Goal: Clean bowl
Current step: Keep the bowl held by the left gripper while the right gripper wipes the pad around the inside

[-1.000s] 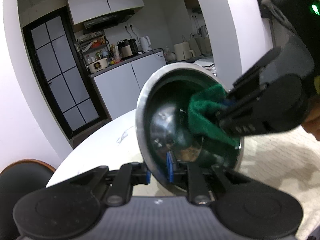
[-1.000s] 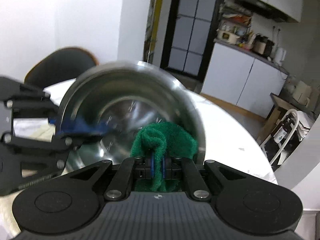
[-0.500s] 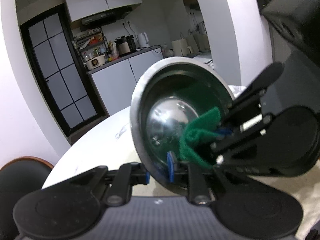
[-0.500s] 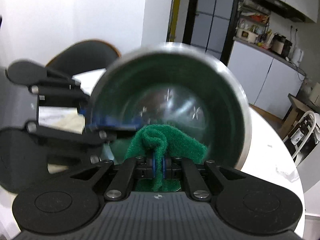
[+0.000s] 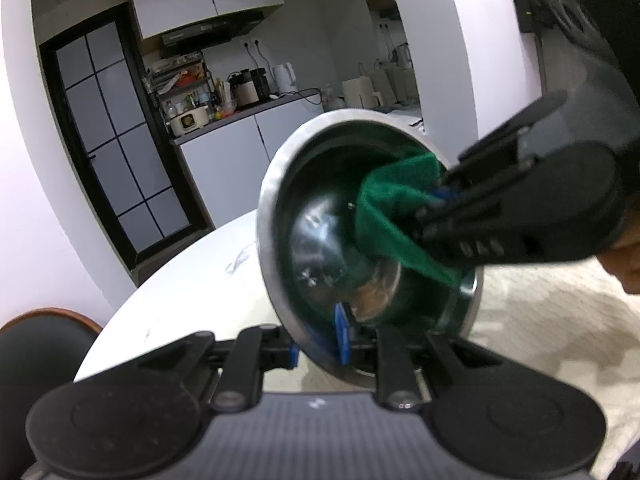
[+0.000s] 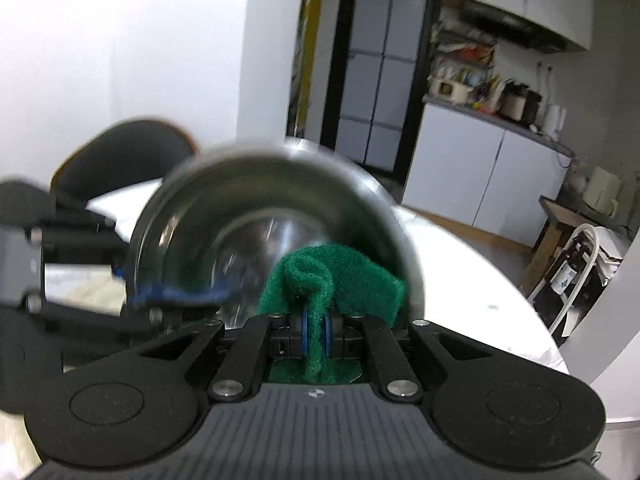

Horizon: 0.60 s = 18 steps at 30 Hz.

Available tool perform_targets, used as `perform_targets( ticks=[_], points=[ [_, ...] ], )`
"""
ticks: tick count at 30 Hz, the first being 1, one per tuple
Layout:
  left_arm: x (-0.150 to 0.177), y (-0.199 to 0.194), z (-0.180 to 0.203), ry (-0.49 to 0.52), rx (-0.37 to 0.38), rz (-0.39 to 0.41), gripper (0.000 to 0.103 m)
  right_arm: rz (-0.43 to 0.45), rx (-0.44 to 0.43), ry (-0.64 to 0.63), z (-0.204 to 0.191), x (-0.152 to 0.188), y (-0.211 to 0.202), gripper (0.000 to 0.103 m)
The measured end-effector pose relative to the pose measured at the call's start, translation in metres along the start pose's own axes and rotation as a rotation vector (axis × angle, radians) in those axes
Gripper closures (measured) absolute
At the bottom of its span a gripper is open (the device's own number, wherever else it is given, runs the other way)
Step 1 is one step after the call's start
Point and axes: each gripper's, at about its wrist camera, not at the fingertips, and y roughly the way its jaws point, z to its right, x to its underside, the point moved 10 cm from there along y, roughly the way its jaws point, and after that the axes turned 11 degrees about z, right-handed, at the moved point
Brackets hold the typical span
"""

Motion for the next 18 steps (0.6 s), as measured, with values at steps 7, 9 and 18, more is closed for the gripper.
perform_targets(
  ticks=[7, 9, 18],
  points=[
    [0.004, 0.001, -0.004, -0.041, 0.001, -0.023, 0.083, -0.037, -0.038, 0.040, -0.003, 0.012, -0.014, 0.095],
    [0.005, 0.002, -0.006, -0.044, -0.005, -0.030, 0.082, -0.044, -0.048, 0.049, -0.001, 0.011, -0.014, 0.095],
    [0.000, 0.002, -0.016, -0.107, -0.033, -0.035, 0.080, -0.067, -0.104, 0.059, -0.011, 0.018, -0.023, 0.095]
  ],
)
